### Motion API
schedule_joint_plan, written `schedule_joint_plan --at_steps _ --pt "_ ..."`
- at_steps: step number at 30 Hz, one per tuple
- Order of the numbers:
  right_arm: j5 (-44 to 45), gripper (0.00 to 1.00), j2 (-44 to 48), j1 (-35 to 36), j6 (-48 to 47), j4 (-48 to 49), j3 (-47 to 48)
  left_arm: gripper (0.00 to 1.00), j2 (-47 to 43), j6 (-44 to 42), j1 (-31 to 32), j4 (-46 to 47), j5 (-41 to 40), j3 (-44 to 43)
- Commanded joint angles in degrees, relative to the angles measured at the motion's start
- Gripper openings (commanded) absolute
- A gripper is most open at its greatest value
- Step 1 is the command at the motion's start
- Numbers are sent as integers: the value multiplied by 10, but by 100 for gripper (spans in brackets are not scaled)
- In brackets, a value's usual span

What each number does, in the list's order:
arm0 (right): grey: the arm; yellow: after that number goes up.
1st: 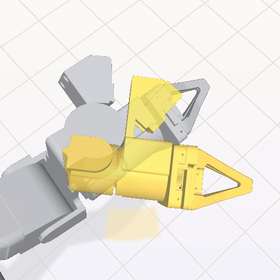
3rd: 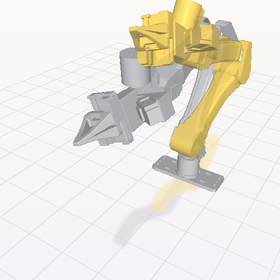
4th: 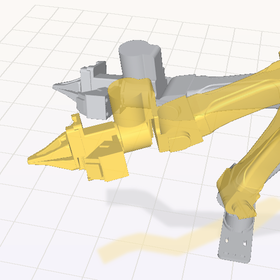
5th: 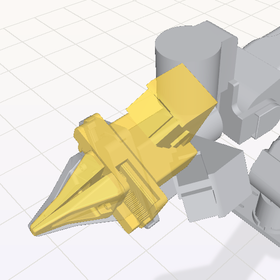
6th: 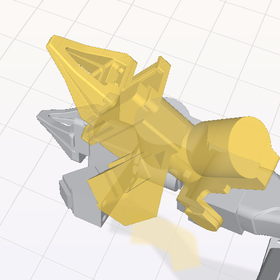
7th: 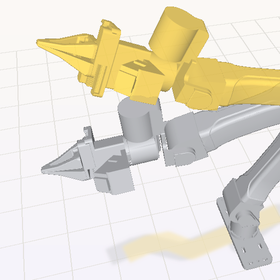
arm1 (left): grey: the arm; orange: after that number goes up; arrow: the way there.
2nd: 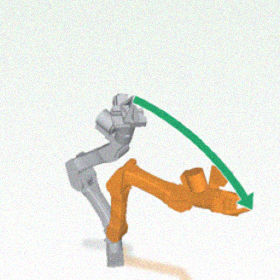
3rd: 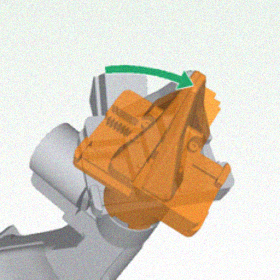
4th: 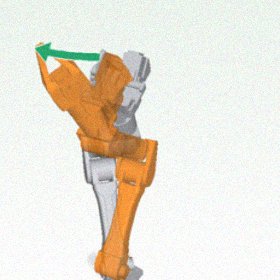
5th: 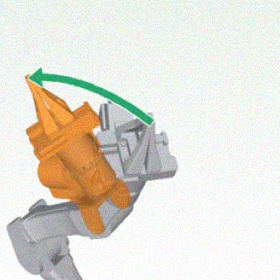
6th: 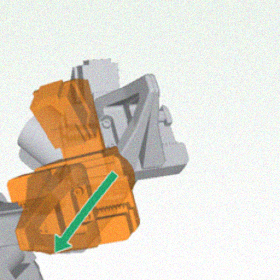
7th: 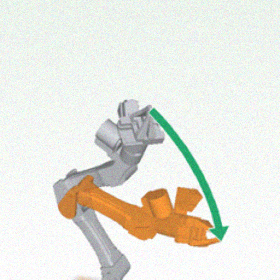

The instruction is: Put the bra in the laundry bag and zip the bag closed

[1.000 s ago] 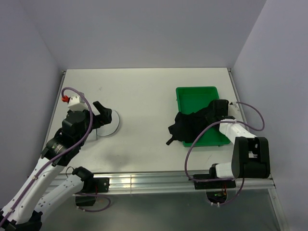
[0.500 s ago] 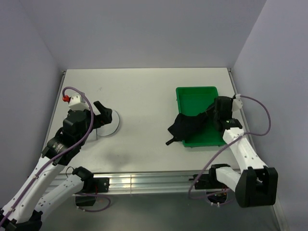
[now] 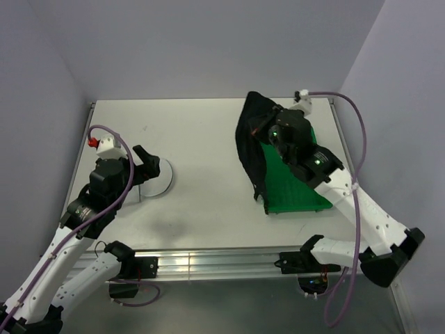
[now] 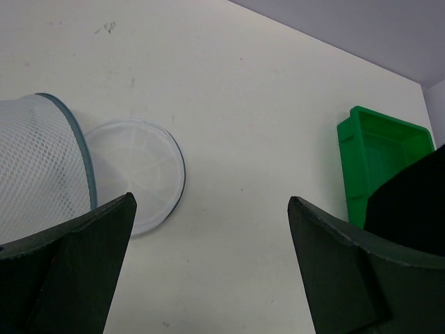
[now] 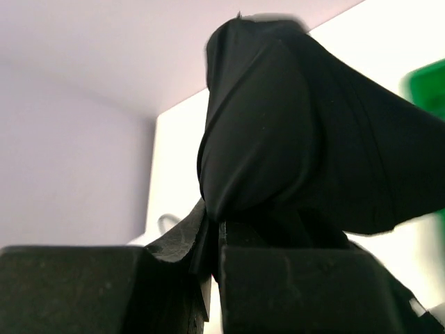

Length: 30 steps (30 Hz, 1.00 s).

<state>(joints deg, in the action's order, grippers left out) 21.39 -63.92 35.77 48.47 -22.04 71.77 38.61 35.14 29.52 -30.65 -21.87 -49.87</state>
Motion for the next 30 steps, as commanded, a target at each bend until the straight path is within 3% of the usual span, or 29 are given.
schedule_joint_plan --at_steps 1,4,8,13,20,30 --pt "27 0 -70 55 3 0 79 99 -7 -8 -10 25 1 1" --pt "30 0 -116 92 8 2 130 99 -7 -9 -19 28 6 3" --pt "28 0 -132 96 40 23 126 99 -6 -9 -31 29 13 3" --pt "21 0 -144 67 63 34 54 99 -6 -11 -39 33 30 6" --pt "1 0 -203 13 68 130 -115 99 1 -13 -63 42 59 7" --pt "38 0 -270 21 -3 157 -161 99 2 -16 -68 43 68 9"
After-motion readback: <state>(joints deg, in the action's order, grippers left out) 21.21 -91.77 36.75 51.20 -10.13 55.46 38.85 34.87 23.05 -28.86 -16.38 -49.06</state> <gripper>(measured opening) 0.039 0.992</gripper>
